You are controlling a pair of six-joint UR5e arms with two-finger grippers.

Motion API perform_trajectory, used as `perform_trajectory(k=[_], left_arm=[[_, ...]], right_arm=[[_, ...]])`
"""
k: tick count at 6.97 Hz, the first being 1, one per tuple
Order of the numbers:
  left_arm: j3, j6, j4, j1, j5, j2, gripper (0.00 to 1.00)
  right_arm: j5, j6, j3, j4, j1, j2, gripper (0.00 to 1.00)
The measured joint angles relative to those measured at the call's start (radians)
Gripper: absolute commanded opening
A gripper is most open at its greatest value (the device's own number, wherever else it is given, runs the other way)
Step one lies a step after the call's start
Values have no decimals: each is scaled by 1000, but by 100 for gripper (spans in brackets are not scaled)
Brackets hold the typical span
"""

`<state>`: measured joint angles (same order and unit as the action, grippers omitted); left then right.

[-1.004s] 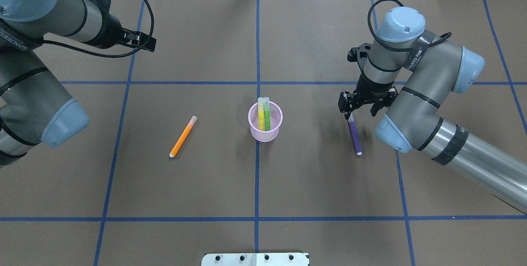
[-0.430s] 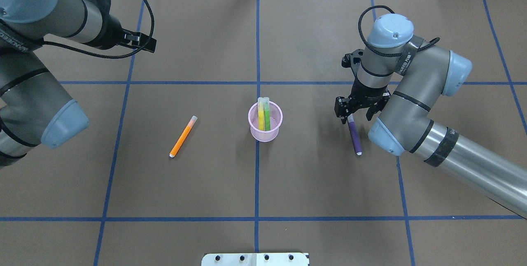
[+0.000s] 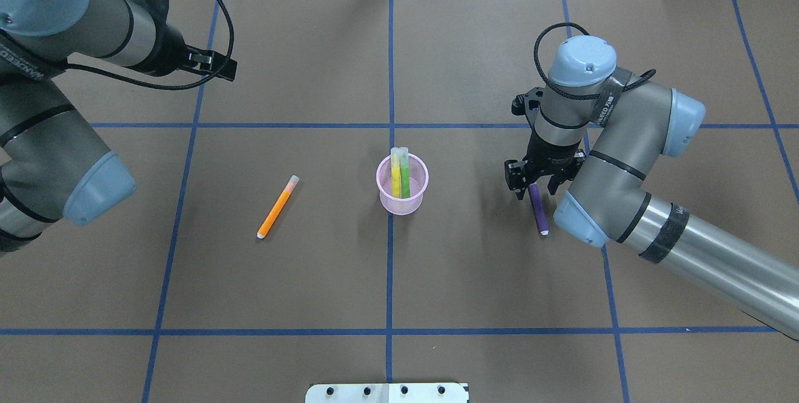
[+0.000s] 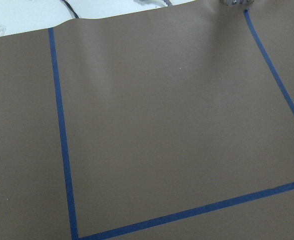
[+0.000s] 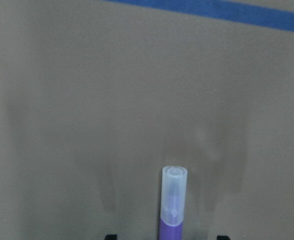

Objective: Collect pens into pen holder
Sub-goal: 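Lower the right gripper and grasp the purple marker, then carry the purple marker to the pink cup and drop it in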

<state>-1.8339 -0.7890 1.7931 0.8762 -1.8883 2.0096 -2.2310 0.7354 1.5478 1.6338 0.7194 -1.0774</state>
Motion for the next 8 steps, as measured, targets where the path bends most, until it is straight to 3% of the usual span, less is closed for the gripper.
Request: perform_trajectory(k=[2,3,6,8], left_arm=[[0,0,0,1,0,-1,99],[-1,1,0,2,0,-1,99],[-5,2,0,4,0,-2,99],[-8,1,1,4,16,-1,99]], right_arm=[[1,-5,-3,0,-1,-4,7],[1,-6,-7,0,-1,-4,0],[-11,1,8,1,18,0,0],[31,81,137,5,43,-9,0]])
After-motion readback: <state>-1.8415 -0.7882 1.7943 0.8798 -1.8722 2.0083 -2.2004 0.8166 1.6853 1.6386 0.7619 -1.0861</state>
